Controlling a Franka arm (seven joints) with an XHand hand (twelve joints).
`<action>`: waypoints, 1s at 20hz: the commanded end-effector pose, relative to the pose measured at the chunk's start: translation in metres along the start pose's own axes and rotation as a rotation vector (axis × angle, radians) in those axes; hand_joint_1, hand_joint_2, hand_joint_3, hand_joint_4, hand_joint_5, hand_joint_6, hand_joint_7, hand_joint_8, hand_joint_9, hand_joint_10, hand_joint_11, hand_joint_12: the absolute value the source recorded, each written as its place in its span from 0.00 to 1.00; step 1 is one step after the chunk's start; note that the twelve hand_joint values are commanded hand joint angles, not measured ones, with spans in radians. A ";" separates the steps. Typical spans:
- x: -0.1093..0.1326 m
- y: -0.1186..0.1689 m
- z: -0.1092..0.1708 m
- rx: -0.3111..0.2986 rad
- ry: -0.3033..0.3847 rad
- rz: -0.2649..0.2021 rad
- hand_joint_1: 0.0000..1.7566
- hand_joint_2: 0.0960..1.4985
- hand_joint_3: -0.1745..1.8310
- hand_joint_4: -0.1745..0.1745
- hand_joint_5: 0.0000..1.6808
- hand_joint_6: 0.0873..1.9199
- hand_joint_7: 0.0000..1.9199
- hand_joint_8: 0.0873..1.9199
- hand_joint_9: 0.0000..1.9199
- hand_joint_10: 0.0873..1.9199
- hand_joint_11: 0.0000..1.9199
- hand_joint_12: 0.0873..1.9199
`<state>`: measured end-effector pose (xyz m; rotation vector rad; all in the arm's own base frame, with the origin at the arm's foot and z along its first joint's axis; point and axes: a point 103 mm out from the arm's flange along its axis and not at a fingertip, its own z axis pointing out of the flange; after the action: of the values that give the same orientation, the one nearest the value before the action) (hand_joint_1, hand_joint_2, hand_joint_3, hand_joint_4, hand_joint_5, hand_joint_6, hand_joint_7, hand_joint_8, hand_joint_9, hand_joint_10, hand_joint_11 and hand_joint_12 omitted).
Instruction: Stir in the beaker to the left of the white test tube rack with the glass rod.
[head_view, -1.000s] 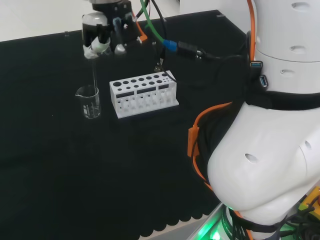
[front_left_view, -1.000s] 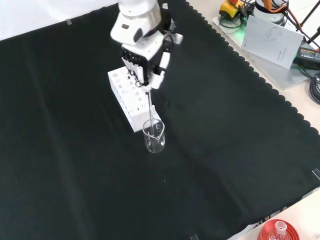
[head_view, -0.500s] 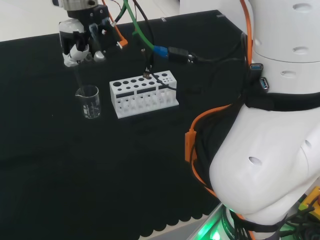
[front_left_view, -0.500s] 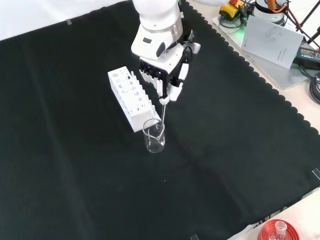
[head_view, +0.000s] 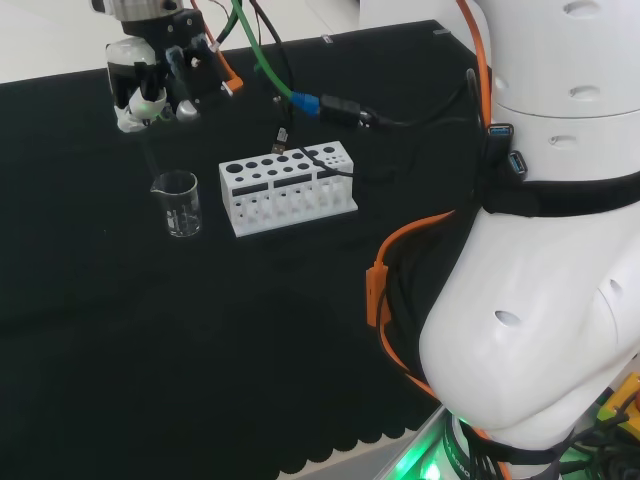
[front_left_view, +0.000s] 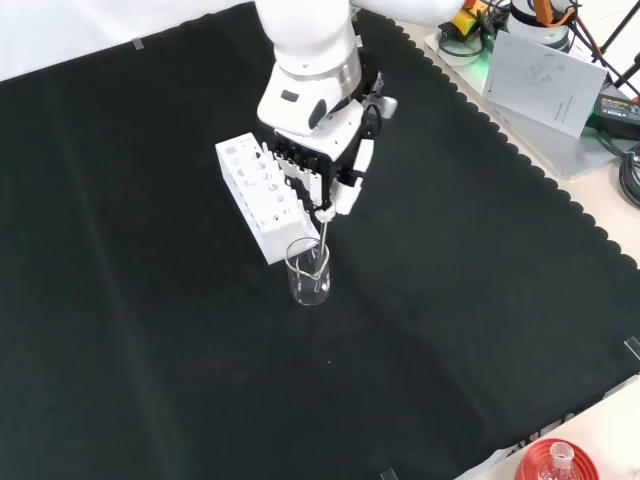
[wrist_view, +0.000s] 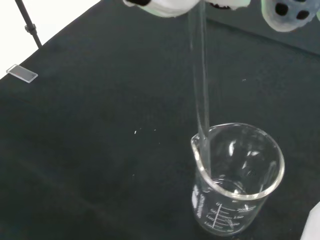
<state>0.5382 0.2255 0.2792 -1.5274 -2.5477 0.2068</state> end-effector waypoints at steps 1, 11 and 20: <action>-0.029 -0.004 -0.006 -0.004 0.009 0.017 0.76 0.66 0.00 0.00 0.80 0.08 0.84 0.00 0.87 0.14 0.84 0.17; -0.052 -0.017 -0.009 -0.026 0.031 0.035 0.76 0.66 0.00 0.00 0.80 0.08 0.84 0.00 0.87 0.14 0.84 0.17; -0.056 -0.022 -0.010 -0.034 0.039 0.029 0.76 0.66 0.00 0.00 0.80 0.08 0.84 0.00 0.87 0.14 0.84 0.17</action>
<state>0.5472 0.1695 0.2882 -1.5645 -2.5145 0.1514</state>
